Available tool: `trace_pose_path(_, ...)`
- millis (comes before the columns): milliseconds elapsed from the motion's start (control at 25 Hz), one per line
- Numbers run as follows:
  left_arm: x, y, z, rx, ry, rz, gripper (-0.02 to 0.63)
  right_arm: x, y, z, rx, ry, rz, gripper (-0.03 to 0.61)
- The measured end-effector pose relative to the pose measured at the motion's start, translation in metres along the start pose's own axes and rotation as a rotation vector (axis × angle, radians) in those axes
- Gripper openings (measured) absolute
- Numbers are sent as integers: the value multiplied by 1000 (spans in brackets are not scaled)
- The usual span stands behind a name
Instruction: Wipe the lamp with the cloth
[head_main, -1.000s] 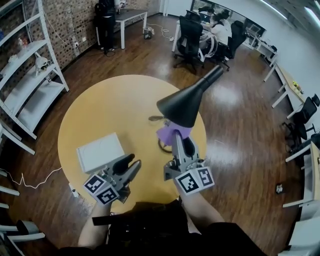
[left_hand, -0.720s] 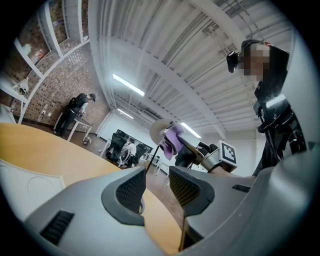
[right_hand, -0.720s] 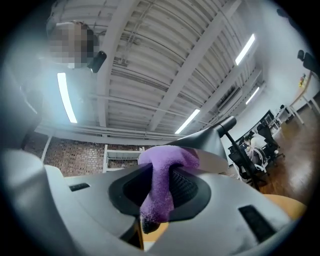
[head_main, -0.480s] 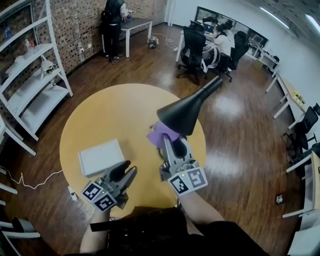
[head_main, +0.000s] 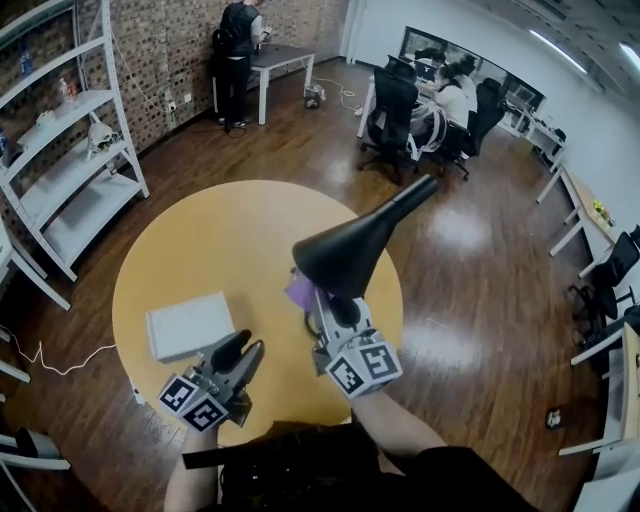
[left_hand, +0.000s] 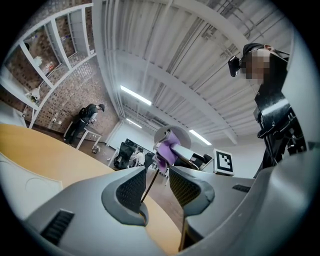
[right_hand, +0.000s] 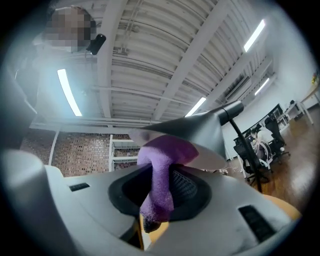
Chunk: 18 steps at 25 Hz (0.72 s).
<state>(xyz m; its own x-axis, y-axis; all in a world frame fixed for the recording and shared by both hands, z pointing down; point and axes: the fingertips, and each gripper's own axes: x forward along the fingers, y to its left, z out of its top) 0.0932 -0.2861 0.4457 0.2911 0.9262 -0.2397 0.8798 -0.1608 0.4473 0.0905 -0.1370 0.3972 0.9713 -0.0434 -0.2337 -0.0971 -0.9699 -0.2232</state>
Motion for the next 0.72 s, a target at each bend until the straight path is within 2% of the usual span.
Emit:
trace_pose_path(160, 16, -10, 3, 4, -34, -2, 133, -33, -32, -11, -56, 85, -17, 89)
trace_pose_path(240, 26, -17, 5, 20, -50, -3, 133, -49, -46, -13, -128, 129, -9, 89)
trace_pose_path(400, 49, -38, 16, 100, -48, -15, 155, -57, -50, -11, -297, 195, 97, 89)
trace_pose_path(560, 70, -54, 22, 196, -21, -20, 160, -65, -71, -19, -340, 266, 167, 89)
trace_pose_path(640, 76, -55, 23, 234, -9, -11, 197, -69, -90, -27, -385, 336, 159, 89)
trace_pose_path(720, 80, -55, 26, 256, -8, 6, 198, -70, -119, -30, -403, 406, 92, 89)
